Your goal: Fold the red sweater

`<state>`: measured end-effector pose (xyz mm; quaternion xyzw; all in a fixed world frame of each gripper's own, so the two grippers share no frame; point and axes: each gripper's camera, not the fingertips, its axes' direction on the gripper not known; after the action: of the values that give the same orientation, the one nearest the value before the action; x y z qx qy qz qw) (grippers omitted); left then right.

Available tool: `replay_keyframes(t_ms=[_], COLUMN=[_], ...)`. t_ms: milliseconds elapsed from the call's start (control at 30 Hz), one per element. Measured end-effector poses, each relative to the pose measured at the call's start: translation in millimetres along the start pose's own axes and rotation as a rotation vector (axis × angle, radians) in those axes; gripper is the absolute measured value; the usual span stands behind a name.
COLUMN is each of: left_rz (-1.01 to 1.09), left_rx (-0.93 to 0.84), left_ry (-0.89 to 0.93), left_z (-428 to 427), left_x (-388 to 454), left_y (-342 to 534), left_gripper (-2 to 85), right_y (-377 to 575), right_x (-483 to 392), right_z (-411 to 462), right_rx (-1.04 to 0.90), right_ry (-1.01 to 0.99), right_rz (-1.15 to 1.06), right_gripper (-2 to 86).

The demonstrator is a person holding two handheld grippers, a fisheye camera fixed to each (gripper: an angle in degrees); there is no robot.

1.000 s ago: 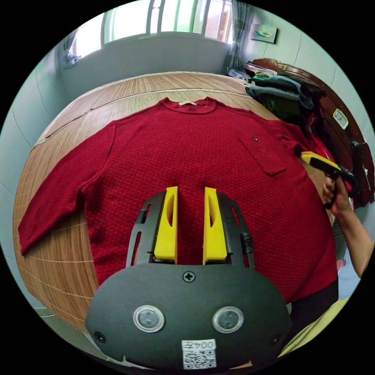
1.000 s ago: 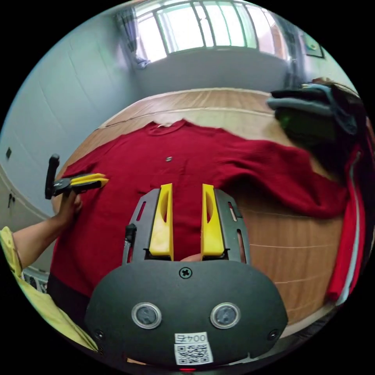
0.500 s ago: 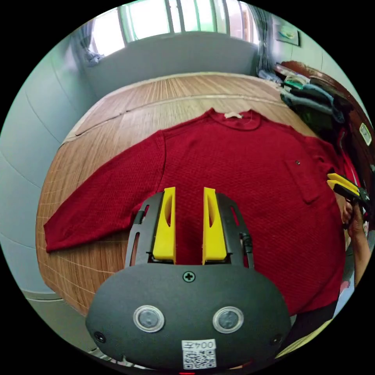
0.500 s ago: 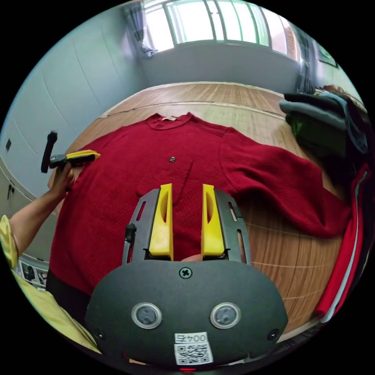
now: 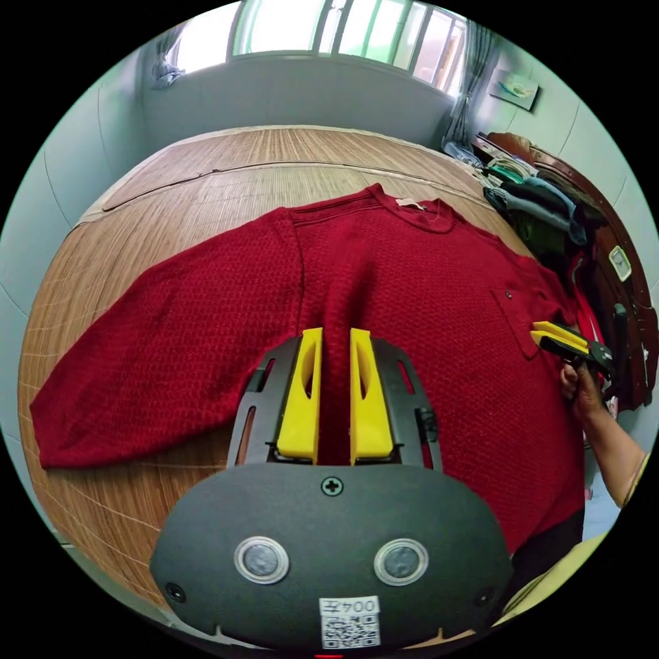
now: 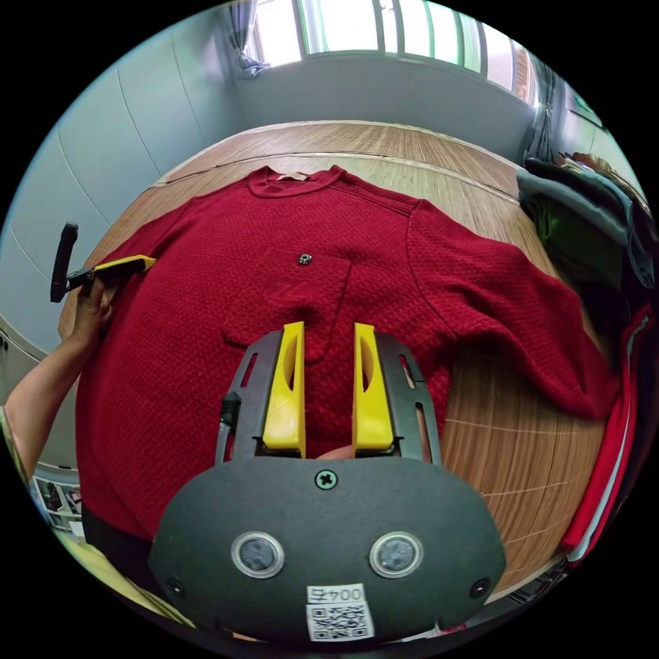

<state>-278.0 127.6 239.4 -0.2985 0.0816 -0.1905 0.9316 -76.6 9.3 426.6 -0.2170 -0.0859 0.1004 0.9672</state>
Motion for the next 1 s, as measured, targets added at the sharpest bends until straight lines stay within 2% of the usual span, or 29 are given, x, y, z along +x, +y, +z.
replay_keyframes(t_ms=[200, 333, 467, 567, 767, 1000], left_rz=[0.002, -0.051, -0.051, -0.005, -0.018, -0.027], left_rx=[-0.002, 0.013, 0.083, 0.051, 0.041, 0.050], left_ry=[0.038, 0.123, -0.024, -0.144, -0.132, -0.119], left_z=[7, -6, -14, 2, 17, 23], left_x=[-14, 6, 73, 102, 104, 108], left_y=[-9, -6, 20, 27, 24, 26], left_gripper=[5.9, 11.6, 16.4, 15.8, 14.5, 14.0], right_y=[-17, -16, -1, 26, 70, 47], right_x=[-7, 4, 37, 93, 246, 259], right_z=[13, 14, -10, -52, -97, -54], right_rx=[0.005, 0.015, 0.098, 0.167, 0.109, -0.032], right_ry=[-0.009, -0.065, -0.163, -0.034, 0.150, 0.181], right_rz=[-0.007, 0.015, 0.067, 0.124, 0.339, 0.265], right_gripper=[11.3, 11.2, 7.6, 6.8, 5.4, 7.7])
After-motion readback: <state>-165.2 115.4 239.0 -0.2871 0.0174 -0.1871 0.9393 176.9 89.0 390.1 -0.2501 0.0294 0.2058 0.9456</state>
